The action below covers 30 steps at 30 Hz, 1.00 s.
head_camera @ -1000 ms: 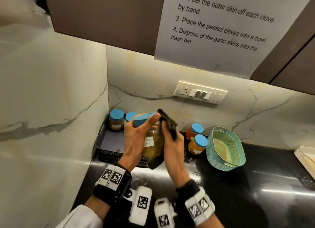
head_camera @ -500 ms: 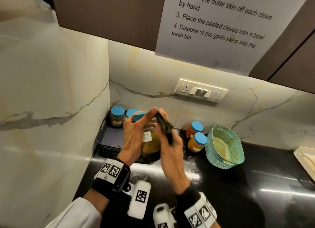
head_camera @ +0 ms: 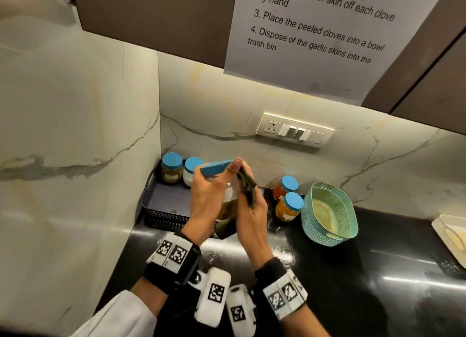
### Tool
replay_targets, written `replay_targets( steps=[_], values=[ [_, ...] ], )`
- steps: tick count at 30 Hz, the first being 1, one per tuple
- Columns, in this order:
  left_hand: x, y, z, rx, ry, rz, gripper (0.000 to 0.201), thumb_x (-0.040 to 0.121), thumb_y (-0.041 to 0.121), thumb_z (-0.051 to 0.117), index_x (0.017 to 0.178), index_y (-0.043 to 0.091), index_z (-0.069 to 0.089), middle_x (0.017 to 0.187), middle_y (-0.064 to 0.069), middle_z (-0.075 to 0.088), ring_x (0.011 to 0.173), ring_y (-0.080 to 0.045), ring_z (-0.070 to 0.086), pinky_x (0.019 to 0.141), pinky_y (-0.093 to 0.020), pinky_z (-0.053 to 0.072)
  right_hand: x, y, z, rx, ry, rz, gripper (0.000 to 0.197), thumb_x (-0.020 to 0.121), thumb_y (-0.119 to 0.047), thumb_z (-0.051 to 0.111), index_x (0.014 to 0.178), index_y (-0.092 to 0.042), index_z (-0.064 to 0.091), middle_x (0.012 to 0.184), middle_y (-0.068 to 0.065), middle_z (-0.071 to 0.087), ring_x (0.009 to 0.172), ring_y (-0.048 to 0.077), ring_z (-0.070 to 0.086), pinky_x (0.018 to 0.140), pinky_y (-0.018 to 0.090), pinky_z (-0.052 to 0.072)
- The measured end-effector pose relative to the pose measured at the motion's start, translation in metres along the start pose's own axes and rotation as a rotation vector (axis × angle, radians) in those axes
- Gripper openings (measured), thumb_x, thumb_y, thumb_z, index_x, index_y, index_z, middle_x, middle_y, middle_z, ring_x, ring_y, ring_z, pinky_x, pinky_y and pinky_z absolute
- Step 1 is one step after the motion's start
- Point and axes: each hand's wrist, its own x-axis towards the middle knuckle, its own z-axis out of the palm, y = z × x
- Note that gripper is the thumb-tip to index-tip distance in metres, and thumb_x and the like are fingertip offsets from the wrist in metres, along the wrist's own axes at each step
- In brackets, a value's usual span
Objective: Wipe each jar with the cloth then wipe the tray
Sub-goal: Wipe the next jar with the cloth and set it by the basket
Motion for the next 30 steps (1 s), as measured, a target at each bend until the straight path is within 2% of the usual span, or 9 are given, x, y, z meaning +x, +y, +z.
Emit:
replay_targets(
  steps=[2, 5, 8, 14, 18, 19, 22, 26, 30],
  values=[
    [-0.010, -0.005, 0.006, 0.018, -0.055, -0.036, 0.090, 0.063, 0.071, 0.087, 0.129, 0.021, 0.050, 0.123, -0.003, 0.070, 0.113, -0.021, 0.071, 0.096, -0.043, 0.060, 0.015, -0.002, -0.011, 0.035, 0.092, 0.130, 0.025, 0.102, -0.036, 0.055, 0.119, -0.025, 0.071, 0.109, 0.008, 0.074, 0.108, 0.031, 0.068, 0.092, 0.039, 0.057],
    [-0.014, 0.001, 0.009, 0.045, -0.070, -0.032, 0.081, 0.064, 0.060, 0.085, 0.129, 0.019, 0.058, 0.120, 0.000, 0.073, 0.109, -0.015, 0.071, 0.083, -0.025, 0.058, 0.029, -0.009, -0.020, 0.113, 0.126, 0.214, 0.020, 0.101, -0.038, 0.059, 0.099, -0.027, 0.076, 0.110, 0.015, 0.074, 0.104, 0.033, 0.072, 0.088, 0.046, 0.061],
    [-0.008, 0.007, 0.007, -0.006, -0.024, -0.091, 0.066, 0.065, 0.055, 0.088, 0.114, 0.013, 0.074, 0.104, -0.005, 0.080, 0.102, -0.021, 0.075, 0.082, -0.032, 0.058, 0.032, -0.014, -0.020, 0.107, 0.076, 0.185, 0.022, 0.102, -0.030, 0.057, 0.091, -0.026, 0.075, 0.096, 0.008, 0.077, 0.091, 0.023, 0.073, 0.085, 0.041, 0.061],
    [-0.007, 0.004, 0.014, -0.039, 0.057, 0.003, 0.072, 0.051, 0.060, 0.090, 0.098, 0.008, 0.075, 0.086, -0.007, 0.079, 0.085, -0.028, 0.077, 0.082, -0.044, 0.064, 0.017, -0.023, -0.013, 0.116, -0.017, 0.157, 0.022, 0.104, -0.027, 0.052, 0.092, -0.027, 0.070, 0.078, -0.009, 0.076, 0.075, 0.005, 0.073, 0.068, 0.019, 0.058],
    [0.005, 0.006, 0.005, -0.047, 0.058, 0.029, 0.059, 0.056, 0.059, 0.094, 0.084, 0.012, 0.074, 0.082, -0.011, 0.076, 0.082, -0.033, 0.074, 0.088, -0.057, 0.061, -0.008, -0.023, -0.008, 0.178, -0.001, 0.024, 0.031, 0.094, -0.041, 0.065, 0.116, -0.020, 0.073, 0.103, 0.003, 0.077, 0.100, 0.015, 0.071, 0.087, 0.027, 0.059],
    [0.007, 0.007, 0.004, -0.044, 0.063, 0.038, 0.058, 0.054, 0.060, 0.093, 0.083, 0.013, 0.074, 0.082, -0.010, 0.076, 0.082, -0.032, 0.074, 0.088, -0.057, 0.062, -0.009, -0.021, -0.008, 0.176, -0.006, 0.006, 0.039, 0.091, -0.045, 0.066, 0.120, -0.019, 0.072, 0.106, 0.006, 0.075, 0.105, 0.019, 0.070, 0.093, 0.031, 0.058],
    [0.002, 0.009, 0.013, 0.009, 0.042, 0.121, 0.064, 0.054, 0.063, 0.091, 0.094, 0.016, 0.075, 0.089, -0.002, 0.080, 0.088, -0.024, 0.078, 0.082, -0.042, 0.064, 0.015, -0.031, -0.010, 0.146, 0.019, 0.083, 0.021, 0.099, -0.038, 0.059, 0.103, -0.028, 0.077, 0.101, 0.008, 0.077, 0.101, 0.028, 0.072, 0.090, 0.040, 0.060],
    [-0.001, 0.017, 0.019, 0.061, -0.009, 0.172, 0.065, 0.063, 0.059, 0.090, 0.104, 0.011, 0.075, 0.093, -0.005, 0.081, 0.089, -0.024, 0.078, 0.082, -0.040, 0.065, 0.023, -0.044, -0.015, 0.185, -0.019, 0.120, 0.023, 0.102, -0.033, 0.053, 0.105, -0.025, 0.074, 0.098, 0.001, 0.079, 0.097, 0.018, 0.075, 0.085, 0.032, 0.062],
    [0.012, 0.019, 0.012, -0.009, 0.032, 0.125, 0.063, 0.059, 0.057, 0.093, 0.090, 0.006, 0.075, 0.084, -0.008, 0.078, 0.077, -0.026, 0.073, 0.077, -0.042, 0.061, -0.001, -0.031, -0.013, 0.183, -0.015, 0.016, 0.025, 0.097, -0.032, 0.055, 0.110, -0.024, 0.074, 0.093, 0.007, 0.075, 0.090, 0.012, 0.070, 0.078, 0.026, 0.059]
  ],
)
